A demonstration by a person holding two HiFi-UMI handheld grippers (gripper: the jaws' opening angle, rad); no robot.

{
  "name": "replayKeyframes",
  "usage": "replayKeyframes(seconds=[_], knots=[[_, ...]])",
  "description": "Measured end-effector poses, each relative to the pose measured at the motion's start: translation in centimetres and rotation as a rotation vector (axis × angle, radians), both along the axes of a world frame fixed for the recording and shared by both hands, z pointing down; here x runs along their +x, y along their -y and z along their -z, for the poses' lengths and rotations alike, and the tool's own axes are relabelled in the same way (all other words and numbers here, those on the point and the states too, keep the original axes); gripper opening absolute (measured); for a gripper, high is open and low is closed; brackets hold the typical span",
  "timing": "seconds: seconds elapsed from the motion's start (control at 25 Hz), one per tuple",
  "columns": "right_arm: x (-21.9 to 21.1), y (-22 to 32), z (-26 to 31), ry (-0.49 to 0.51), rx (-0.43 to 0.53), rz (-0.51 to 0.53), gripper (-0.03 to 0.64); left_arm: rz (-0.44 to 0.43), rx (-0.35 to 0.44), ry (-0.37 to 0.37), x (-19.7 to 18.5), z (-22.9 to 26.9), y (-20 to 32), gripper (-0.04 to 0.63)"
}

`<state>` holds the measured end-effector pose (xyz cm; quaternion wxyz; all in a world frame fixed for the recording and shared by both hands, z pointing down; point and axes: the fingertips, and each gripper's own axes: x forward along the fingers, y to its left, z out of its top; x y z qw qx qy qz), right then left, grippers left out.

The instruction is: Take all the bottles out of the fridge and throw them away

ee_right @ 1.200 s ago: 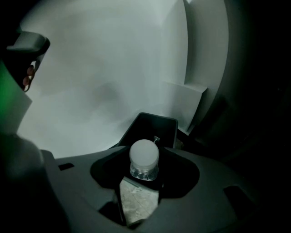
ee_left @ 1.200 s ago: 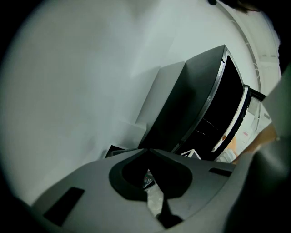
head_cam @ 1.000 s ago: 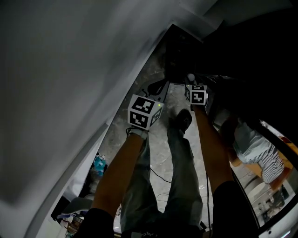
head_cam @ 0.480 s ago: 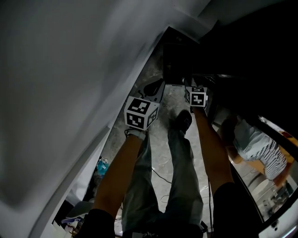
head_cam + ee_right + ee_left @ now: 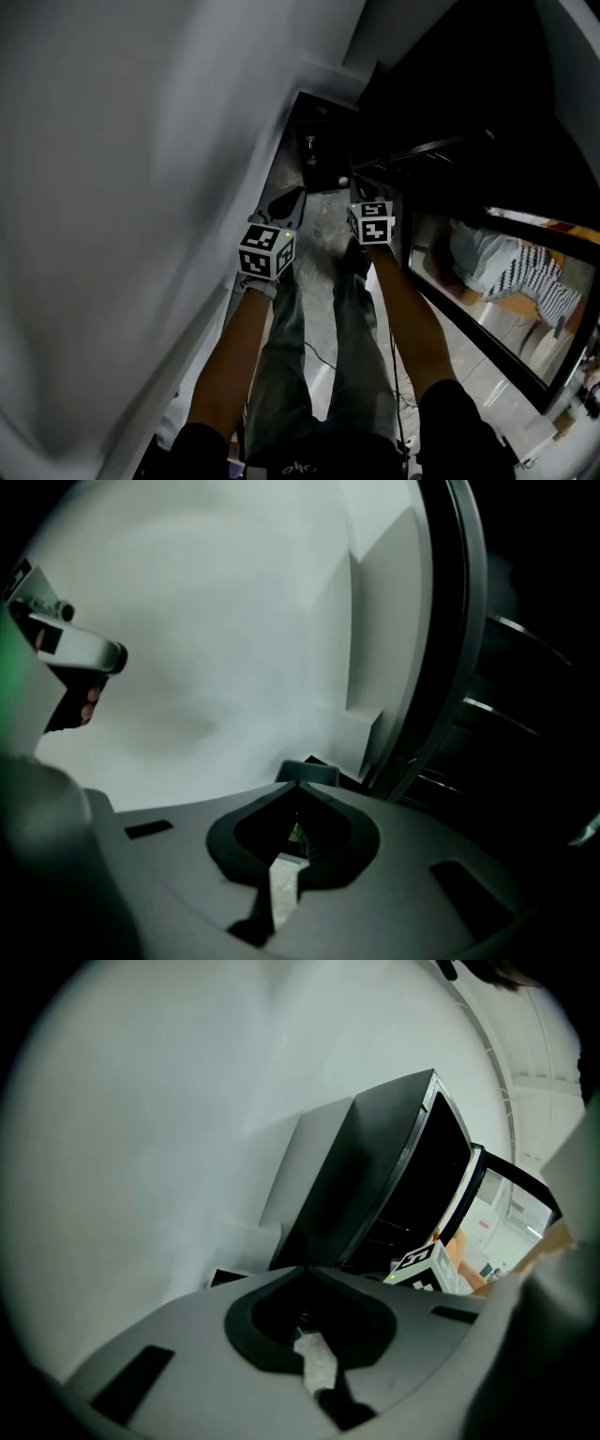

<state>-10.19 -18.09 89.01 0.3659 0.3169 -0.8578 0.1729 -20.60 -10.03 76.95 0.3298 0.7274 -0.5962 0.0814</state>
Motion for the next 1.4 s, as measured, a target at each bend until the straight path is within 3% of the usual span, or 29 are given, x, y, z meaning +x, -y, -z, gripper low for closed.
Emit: replayKeyframes(seconds=[0.48,0.68,1.2,1.4], knots=[[3.5,-4.8,22.7,0.208,0.067,-0.174,0.008,-0.094,0.083,0.034,1.9,16.9,-1.7,0.003],[5.7,-5.5,32.4,0.275,0.117,-0.236,0.008,-0.160,0.172,0.046,4.1,25.4,-1.2,0.003],[9.5,-9.6,49.8,0.354,0.259,-0.211,0.008,-0.281,0.351,-0.059,9.1,40.7,-3.1,0.003],[10.7,-11.1,53.3,0.361,0.298,-0.194,0.008,-0.316,0.390,-0.039,10.9,43.6,-4.0,0.003]])
